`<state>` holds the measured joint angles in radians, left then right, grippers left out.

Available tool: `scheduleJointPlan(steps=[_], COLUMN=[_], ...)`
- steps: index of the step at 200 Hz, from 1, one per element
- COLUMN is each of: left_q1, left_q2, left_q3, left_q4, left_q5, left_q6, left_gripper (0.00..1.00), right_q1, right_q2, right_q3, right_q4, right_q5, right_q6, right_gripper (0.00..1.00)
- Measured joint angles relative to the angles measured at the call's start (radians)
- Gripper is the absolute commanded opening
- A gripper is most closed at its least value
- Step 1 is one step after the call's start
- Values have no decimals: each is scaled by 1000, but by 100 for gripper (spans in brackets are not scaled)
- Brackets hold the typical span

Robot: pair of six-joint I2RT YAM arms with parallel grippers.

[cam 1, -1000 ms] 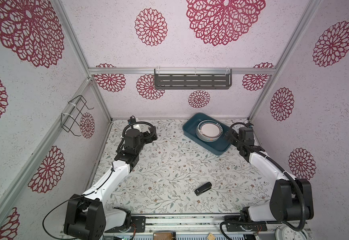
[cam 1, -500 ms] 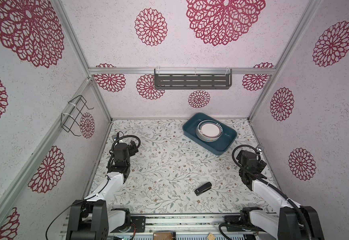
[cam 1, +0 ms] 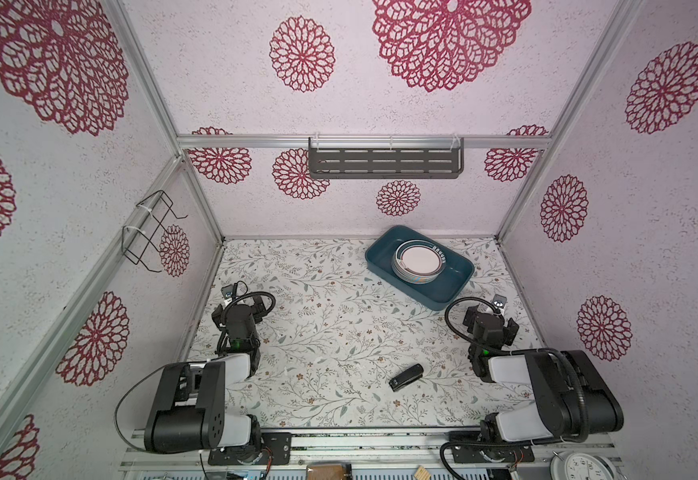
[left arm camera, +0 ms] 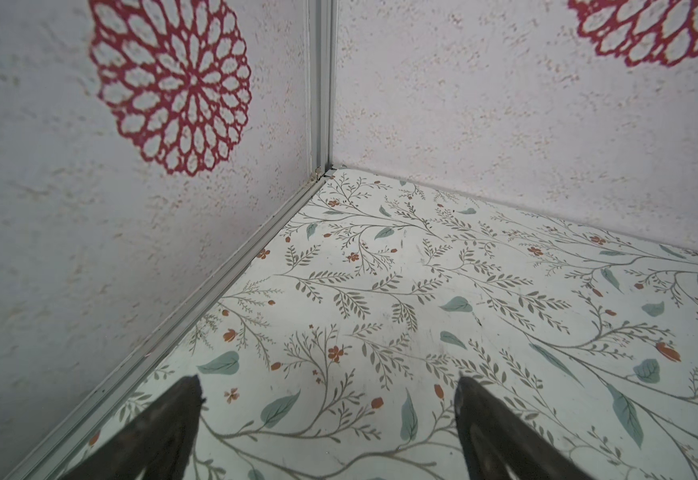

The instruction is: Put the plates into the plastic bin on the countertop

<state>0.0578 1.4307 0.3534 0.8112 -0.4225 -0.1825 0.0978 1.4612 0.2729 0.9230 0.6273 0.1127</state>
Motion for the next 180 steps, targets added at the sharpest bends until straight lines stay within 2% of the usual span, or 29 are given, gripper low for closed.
scheduleJointPlan(steps=[29, 88, 180], left_q1=[26, 58, 60], left_q2=[123, 129, 129], left_q3=[-24, 61, 63], left_q4=[156, 108, 87], left_q5=[51, 177, 205], left_q6=[19, 32, 34], left_gripper=[97, 97, 97], right_q1=[2, -13, -49], right_q2=[30, 64, 89], right_q3=[-8, -27, -32], right_q4=[94, 240, 251], right_q5=[-83, -200, -262], right_q6=[-43, -71, -67], right_gripper=[99, 99, 99])
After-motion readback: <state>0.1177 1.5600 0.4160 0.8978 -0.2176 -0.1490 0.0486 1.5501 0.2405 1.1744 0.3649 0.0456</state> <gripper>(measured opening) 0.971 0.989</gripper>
